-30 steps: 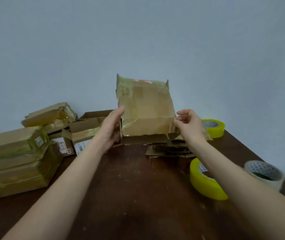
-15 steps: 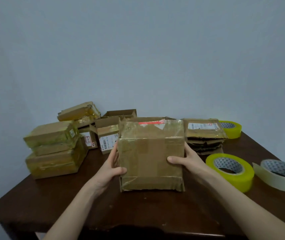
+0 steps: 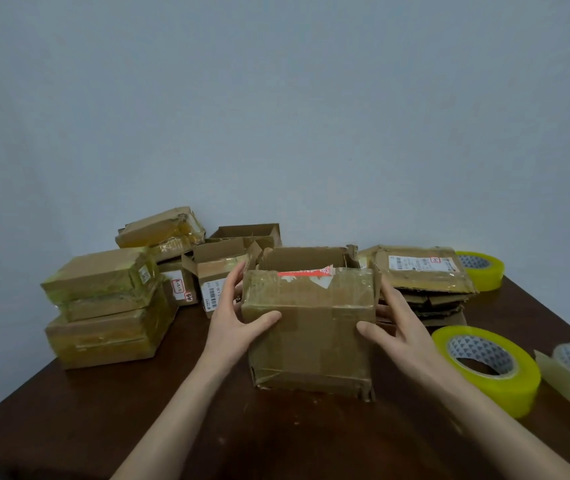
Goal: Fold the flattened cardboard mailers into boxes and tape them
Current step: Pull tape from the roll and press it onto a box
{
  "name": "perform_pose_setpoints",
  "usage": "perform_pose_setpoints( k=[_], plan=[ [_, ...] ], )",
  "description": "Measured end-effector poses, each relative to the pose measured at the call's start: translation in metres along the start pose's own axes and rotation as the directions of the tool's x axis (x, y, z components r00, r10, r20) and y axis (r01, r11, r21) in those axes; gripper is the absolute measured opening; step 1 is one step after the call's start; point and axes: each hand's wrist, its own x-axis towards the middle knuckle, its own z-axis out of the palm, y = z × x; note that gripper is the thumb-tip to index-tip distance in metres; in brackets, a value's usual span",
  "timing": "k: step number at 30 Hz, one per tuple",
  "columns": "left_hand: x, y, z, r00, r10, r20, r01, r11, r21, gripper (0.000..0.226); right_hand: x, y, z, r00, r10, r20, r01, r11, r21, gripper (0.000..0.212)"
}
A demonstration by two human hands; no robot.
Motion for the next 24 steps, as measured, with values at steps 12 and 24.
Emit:
perform_pose_setpoints(
  k=[12,24],
  plan=[
    [0.002,-0.04,-0.013,0.878,-0.333,0.344,0.334,0.941,0.057,0.125,0.011,0.021,0.007,0.912,0.318,0.259,-0.365,0.917,0.161,0.1],
    [0.017,-0.037,0.001,0.931,-0.363,0.043,0.34,0.904,0.258,0.046,0.042,-0.014,-0.013,0.727,0.664,0.177,-0.648,0.577,0.498,0.031]
  ],
)
